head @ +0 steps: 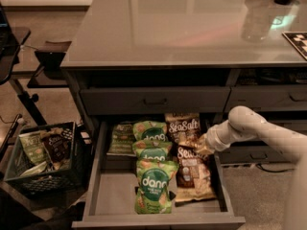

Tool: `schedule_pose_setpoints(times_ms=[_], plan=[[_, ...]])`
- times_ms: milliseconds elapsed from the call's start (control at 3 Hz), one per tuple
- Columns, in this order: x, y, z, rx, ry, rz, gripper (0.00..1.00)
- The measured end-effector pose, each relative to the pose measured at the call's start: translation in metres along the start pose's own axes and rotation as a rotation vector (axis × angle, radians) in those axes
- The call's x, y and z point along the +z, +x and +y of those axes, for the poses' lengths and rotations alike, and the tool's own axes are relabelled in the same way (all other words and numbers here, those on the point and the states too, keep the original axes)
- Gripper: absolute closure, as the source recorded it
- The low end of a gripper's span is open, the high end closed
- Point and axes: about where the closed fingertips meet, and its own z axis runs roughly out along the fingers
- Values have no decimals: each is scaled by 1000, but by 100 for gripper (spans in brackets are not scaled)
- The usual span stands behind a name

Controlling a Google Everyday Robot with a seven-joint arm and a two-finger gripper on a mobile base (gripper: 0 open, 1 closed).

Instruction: Pick brown chip bag from middle drawer and place on counter

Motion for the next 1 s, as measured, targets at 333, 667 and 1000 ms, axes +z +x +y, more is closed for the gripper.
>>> schedule_pose_setpoints(times_ms=[333, 667, 1000], plan=[[-47, -10, 53, -35, -4, -70, 100], [-113, -23, 88, -82, 37, -127, 100], [-179, -47, 99, -137, 93, -147, 100]])
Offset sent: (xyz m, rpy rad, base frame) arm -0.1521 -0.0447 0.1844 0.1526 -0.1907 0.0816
